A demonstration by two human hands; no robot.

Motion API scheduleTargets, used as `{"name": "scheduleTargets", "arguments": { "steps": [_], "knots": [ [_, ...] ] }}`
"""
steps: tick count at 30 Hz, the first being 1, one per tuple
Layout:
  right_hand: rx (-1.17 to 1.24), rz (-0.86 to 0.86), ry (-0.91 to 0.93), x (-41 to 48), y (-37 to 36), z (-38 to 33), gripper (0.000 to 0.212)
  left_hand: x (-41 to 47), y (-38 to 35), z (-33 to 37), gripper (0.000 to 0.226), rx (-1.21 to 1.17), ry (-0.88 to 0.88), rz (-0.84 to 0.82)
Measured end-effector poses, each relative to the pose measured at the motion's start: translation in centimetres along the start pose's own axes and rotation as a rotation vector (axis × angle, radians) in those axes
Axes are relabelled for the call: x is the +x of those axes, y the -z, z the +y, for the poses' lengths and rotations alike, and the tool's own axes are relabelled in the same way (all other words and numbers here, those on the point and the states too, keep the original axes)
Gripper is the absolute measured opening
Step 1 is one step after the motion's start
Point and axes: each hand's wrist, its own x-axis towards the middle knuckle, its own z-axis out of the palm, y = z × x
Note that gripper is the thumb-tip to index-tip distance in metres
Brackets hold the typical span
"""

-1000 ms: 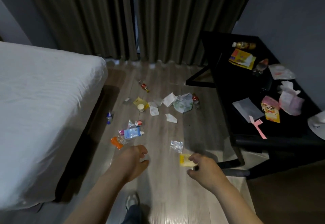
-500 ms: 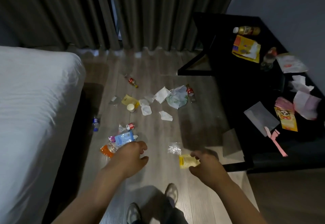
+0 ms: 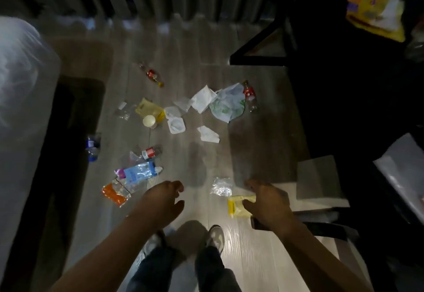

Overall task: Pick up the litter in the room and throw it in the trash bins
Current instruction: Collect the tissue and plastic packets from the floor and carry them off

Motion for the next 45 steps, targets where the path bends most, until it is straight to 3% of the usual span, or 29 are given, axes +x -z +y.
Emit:
{"name": "scheduleTargets", "arguments": {
  "steps": [12, 19, 25, 28, 32, 36, 45],
  "knots": [
    [0.024, -0.029, -0.083, 21.1, -25.0, 11.6, 0.054, 22.8, -21.3, -13.4, 0.037, 0.092, -0.063, -0.120],
    [-0.048, -0.014, -0.008, 29.2, -35.2, 16.5, 0.064, 32.6, -31.5, -18.1, 0.027, 0.131, -0.265, -0.142],
    [-0.169, 0.015, 0.162, 40.1, -37.1, 15.8, 0.045, 40.6, -33.1, -22.2, 0.025, 0.293, -0.297, -0.092],
    [-0.214, 0.053, 0.193, 42.1, -36.5, 14.0, 0.049, 41.1, -31.0, -23.9, 0.034, 0.372, -0.299, -0.016],
    [-0.207, 0.090, 0.208, 43.2, -34.9, 10.5, 0.062, 39.6, -28.2, -24.8, 0.039, 0.276, -0.209, 0.089],
    [-0.235, 0.128, 0.237, 45.9, -34.0, 8.2, 0.065, 39.4, -29.0, -26.3, 0.040, 0.213, -0.211, 0.094],
    [-0.298, 0.186, 0.179, 51.9, -35.1, 7.7, 0.059, 41.4, -29.9, -29.2, 0.031, 0.111, -0.169, 0.120]
  ]
}}
